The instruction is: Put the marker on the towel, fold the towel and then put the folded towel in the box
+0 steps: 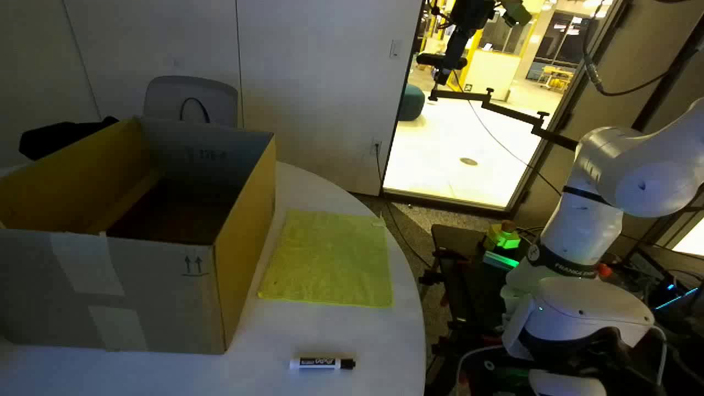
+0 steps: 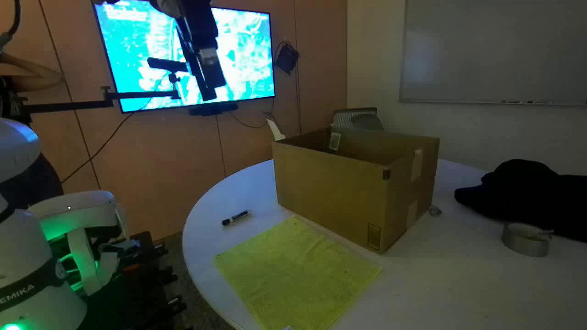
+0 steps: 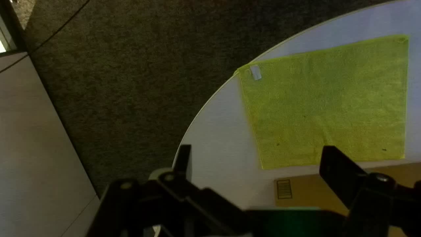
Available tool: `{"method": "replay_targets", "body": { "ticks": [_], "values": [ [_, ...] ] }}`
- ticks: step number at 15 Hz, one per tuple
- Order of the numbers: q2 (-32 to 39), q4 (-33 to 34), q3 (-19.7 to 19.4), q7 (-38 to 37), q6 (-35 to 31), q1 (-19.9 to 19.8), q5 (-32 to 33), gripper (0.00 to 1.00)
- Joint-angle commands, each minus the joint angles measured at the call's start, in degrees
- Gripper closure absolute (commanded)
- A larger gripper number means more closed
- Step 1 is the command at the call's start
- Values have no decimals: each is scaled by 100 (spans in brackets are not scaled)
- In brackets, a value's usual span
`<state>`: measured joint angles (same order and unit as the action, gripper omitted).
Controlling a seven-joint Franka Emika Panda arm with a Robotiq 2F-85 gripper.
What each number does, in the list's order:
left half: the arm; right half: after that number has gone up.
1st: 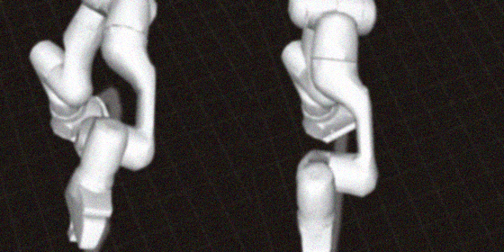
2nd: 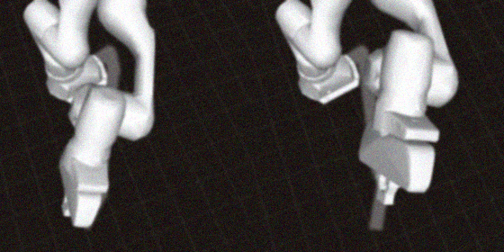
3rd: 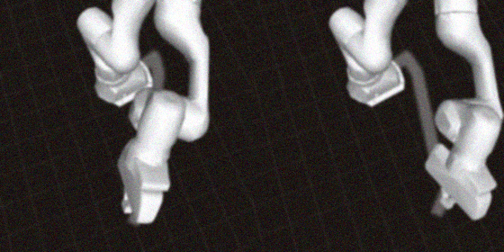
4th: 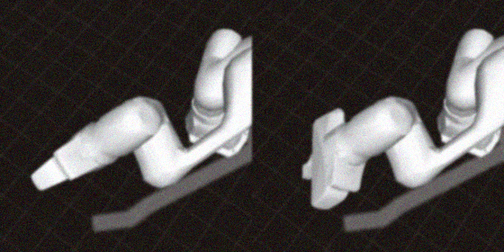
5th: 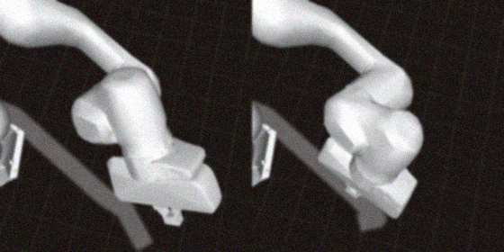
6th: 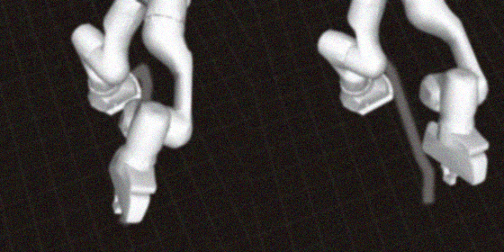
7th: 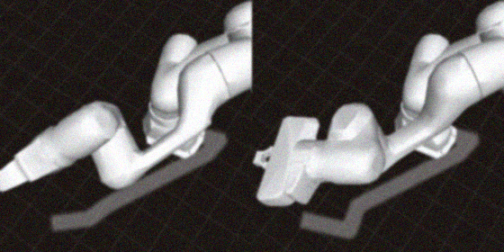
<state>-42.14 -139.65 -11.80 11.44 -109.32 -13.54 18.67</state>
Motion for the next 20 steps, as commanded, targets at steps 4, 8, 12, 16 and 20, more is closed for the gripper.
{"method": "replay_targets", "body": {
  "ticks": [4, 8, 12, 16, 20],
  "values": [
    [-45, 121, -39, -30, 32, 62, 32, 0],
    [142, -133, 108, -175, -275, 137, 117, 0],
    [342, -812, 596, -534, -869, 468, 92, 0],
    [849, -1228, 1233, -946, -1291, 1093, -187, 0],
    [1563, -1339, 1789, -1449, -1857, 1660, -506, 0]
  ]
}}
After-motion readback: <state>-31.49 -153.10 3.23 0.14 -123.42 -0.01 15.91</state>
